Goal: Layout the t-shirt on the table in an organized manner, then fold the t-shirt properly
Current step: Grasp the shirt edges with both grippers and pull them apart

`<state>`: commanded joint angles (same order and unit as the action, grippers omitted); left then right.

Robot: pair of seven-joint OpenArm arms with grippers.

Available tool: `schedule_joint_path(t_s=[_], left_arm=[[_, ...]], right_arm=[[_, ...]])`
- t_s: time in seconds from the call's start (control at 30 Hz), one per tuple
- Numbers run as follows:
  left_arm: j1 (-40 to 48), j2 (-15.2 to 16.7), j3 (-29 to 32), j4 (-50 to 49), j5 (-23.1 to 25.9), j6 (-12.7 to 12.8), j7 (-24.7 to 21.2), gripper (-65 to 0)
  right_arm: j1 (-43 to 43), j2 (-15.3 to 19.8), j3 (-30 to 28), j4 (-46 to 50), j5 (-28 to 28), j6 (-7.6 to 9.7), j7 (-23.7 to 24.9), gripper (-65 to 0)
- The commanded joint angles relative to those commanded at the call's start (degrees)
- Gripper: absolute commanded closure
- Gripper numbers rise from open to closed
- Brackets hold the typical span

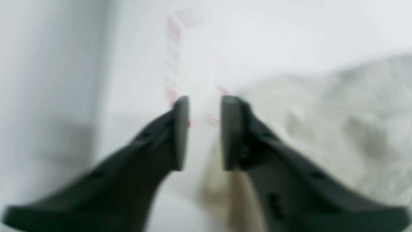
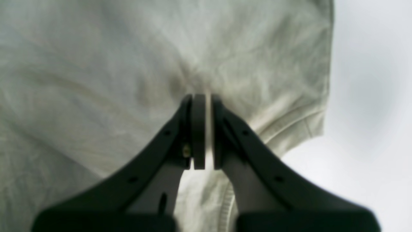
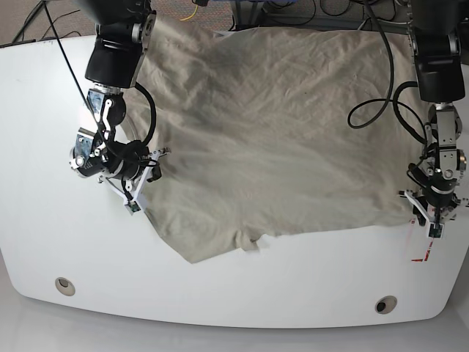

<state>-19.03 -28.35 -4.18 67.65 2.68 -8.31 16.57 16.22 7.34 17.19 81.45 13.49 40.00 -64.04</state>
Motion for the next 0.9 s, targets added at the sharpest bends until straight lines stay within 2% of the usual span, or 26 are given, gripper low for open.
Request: schedule_joint_path(t_s=[0.07, 0.13, 0.3, 0.4, 0.5, 0.57, 0.7, 0.83, 0.9], left_arm=[[0.09, -1.05, -0.09, 2.64, 0.0, 0.0, 0.0, -32.9], [1.41, -1.93, -0.18, 4.92, -0.26, 0.0, 0.0, -35.3], [6.15, -2.55, -0.35, 12.4, -0.44, 0.0, 1.32, -35.6], [8.53, -1.93, -2.02, 14.07, -1.58, 0.0, 4.92, -35.7], [10.29, -0.35, -4.57, 14.15, -6.59, 0.0, 6.86, -35.8], [12.13, 0.09, -7.21, 14.24, -12.31, 0.0, 8.53, -35.8], [15.65, 0.18, -9.14, 14.95, -23.82, 0.0, 12.84, -35.8], [19.96, 0.18, -9.14, 18.46, -32.7, 0.0, 15.65, -35.4], [23.21, 0.26, -9.05, 20.66, -36.04, 0.09, 15.56, -35.3]], right_arm=[[0.0, 0.0, 0.0, 0.0, 0.0, 0.0, 0.0, -2.9], [0.0, 0.0, 0.0, 0.35, 0.0, 0.0, -0.09, -2.9], [0.0, -0.09, 0.0, 3.16, 0.0, 0.0, -0.18, -3.5], [0.0, -0.18, 0.0, 3.43, 0.0, 0.0, -0.18, -8.6], [0.0, -0.26, 0.0, 3.43, 0.0, 0.0, -0.18, -13.6], [0.0, -0.35, 0.0, 3.43, 0.0, 0.0, -0.18, -15.2], [0.0, -0.35, 0.0, 3.43, -0.35, 0.0, -0.18, -15.2], [-0.79, -0.26, 0.0, 3.6, -0.26, 0.0, -0.18, -14.9], [-1.14, -0.18, 0.0, 4.22, -0.44, 0.0, -0.18, -10.6]])
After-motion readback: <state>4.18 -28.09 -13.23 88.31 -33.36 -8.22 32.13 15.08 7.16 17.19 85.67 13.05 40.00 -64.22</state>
